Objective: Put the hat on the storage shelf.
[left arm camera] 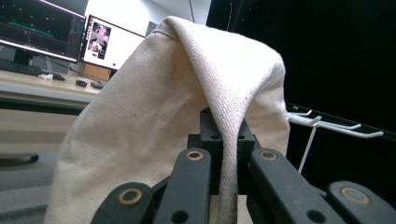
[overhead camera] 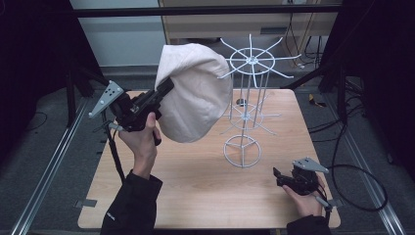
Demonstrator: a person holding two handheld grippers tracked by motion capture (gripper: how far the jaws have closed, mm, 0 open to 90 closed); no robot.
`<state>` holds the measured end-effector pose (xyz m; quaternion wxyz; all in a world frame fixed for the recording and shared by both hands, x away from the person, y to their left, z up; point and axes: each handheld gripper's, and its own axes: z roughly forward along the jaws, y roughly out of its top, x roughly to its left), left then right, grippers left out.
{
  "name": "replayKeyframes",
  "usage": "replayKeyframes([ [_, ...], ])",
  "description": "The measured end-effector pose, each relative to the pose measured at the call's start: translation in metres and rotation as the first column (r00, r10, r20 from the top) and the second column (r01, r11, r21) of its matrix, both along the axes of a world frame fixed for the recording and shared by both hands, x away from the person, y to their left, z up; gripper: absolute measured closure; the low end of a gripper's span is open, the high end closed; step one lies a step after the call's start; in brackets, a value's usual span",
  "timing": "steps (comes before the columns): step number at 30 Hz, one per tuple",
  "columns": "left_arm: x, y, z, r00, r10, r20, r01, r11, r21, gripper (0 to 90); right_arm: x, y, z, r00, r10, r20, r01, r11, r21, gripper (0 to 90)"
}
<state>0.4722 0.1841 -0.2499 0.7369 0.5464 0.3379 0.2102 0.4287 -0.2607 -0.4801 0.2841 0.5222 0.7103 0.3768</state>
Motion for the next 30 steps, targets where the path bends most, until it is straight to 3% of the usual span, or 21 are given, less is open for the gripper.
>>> replayKeyframes([
  [15,0.009,-0.001,-0.025,0.9976,-0.019,-0.066,0.026,0.9952,0.094,87.1,0.0,0.001,0.0,1.0,0.003,-0.006,-0.003,1.0,0.001,21.0],
  [30,0.016,-0.016,-0.048,0.9916,-0.011,-0.129,0.038,0.9758,0.215,85.5,0.0,0.002,-0.001,0.9999,0.006,-0.014,-0.007,1.0,-0.002,21.0],
])
